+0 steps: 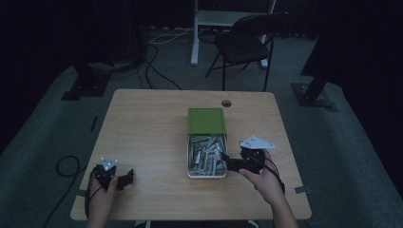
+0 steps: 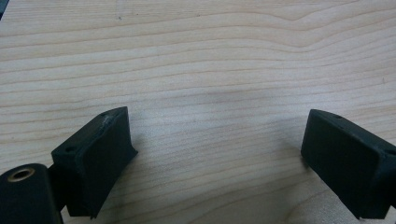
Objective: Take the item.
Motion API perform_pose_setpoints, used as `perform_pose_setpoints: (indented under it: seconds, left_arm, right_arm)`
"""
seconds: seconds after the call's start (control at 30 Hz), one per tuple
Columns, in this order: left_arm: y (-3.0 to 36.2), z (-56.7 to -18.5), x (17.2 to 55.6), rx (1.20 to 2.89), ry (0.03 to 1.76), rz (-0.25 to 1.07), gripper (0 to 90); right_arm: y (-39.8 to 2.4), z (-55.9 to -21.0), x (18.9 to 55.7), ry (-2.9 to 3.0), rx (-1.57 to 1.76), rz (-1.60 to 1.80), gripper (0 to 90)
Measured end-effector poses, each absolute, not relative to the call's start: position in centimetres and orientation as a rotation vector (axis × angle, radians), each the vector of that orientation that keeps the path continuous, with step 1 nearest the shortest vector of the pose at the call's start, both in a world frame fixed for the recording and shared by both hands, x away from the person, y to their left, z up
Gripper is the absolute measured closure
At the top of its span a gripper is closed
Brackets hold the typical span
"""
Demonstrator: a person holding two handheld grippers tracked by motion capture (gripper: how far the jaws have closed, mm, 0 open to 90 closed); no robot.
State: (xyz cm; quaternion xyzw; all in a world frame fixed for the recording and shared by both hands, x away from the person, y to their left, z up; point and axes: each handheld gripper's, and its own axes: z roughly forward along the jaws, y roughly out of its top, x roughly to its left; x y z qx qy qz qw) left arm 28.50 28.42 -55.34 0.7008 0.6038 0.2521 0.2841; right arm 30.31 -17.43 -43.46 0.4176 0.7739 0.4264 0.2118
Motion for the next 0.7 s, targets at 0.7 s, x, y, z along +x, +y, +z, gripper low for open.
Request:
perform_pose_setpoints:
  seconds: [0.7]
  left_arm:
    - [28.4, -55.3, 28.5, 1.877, 1.617, 0.674, 9.5]
  right_arm:
    - [-12.2, -45.2, 30.3, 2.263, 1.06, 1.189, 42.5]
